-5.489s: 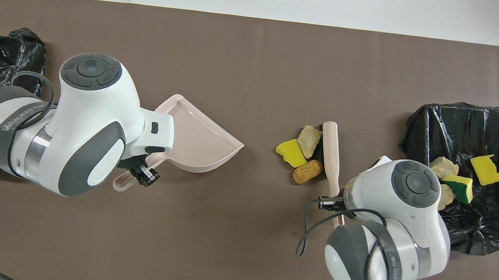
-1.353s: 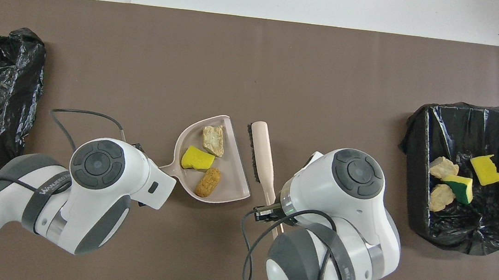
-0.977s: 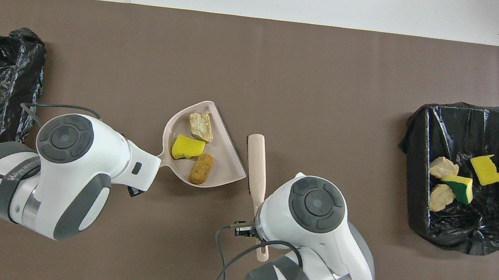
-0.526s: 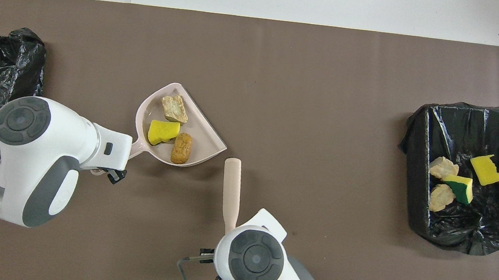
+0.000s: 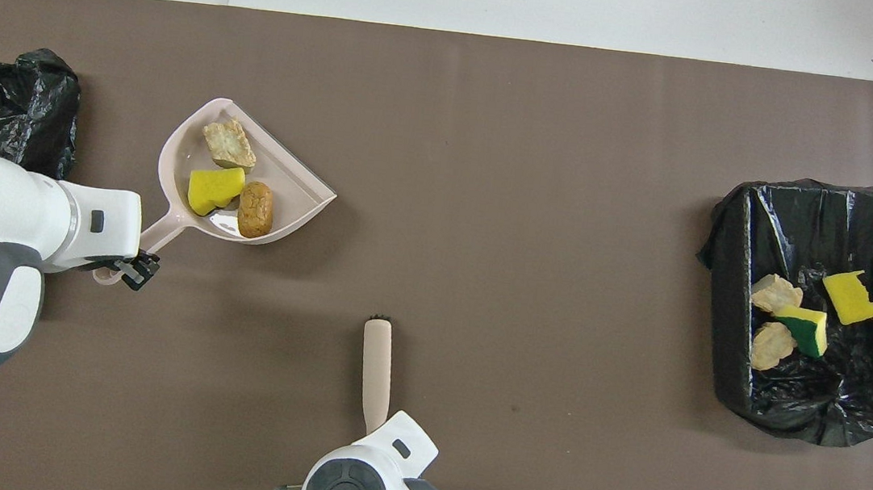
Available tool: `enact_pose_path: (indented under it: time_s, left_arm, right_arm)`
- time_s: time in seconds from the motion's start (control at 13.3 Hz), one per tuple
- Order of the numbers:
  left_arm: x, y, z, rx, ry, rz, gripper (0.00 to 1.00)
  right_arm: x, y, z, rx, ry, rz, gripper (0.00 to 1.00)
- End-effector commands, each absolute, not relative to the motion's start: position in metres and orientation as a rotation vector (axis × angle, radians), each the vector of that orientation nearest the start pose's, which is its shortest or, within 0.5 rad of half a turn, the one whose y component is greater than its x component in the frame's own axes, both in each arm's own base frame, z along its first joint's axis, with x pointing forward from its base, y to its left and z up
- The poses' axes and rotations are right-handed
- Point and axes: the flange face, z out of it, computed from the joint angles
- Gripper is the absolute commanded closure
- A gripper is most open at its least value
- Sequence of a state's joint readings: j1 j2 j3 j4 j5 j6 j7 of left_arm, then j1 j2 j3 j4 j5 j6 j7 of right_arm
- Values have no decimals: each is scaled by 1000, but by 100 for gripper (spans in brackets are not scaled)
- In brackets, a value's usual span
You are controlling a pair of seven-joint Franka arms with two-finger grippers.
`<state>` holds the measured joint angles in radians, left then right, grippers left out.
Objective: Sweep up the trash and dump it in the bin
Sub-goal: 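Lift the loaded dustpan with the left gripper while the right gripper withdraws, then carry the loaded dustpan over the bin beside the left gripper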
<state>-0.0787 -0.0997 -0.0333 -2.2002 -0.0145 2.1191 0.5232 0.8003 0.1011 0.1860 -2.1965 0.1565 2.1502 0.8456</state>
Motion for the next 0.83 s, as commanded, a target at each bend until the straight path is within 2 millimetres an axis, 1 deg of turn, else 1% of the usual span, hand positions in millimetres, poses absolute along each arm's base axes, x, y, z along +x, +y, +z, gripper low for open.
enact_pose_path:
  time_s: [0.0,0.15,0.3,0.45,0.53,0.6,0.68,0.75]
  left_arm:
    - [510,-56,435,-3088,632,-70,100]
    - [510,-64,434,-3116,483,-71,100]
    - [517,-78,436,-3132,384,-123,100]
    - [529,-120,433,-3151,317,-173,100]
    - [534,-135,436,-3160,284,-186,100]
    - [538,-146,437,-3165,267,-194,100]
    - [540,-152,442,-3170,244,-210,100]
    - [541,-153,443,-3173,222,-202,100]
  right_arm:
    - [279,441,335,-3184,-73,347,100]
    - [277,441,335,-3183,-83,360,100]
    - [279,444,340,-3191,-118,389,100]
    - [282,448,346,-3199,-157,424,100]
    - [282,447,345,-3199,-158,432,100]
    - [283,447,344,-3198,-156,434,100]
    - [283,449,345,-3174,-144,447,100]
    - [283,450,344,-3150,-135,469,100]
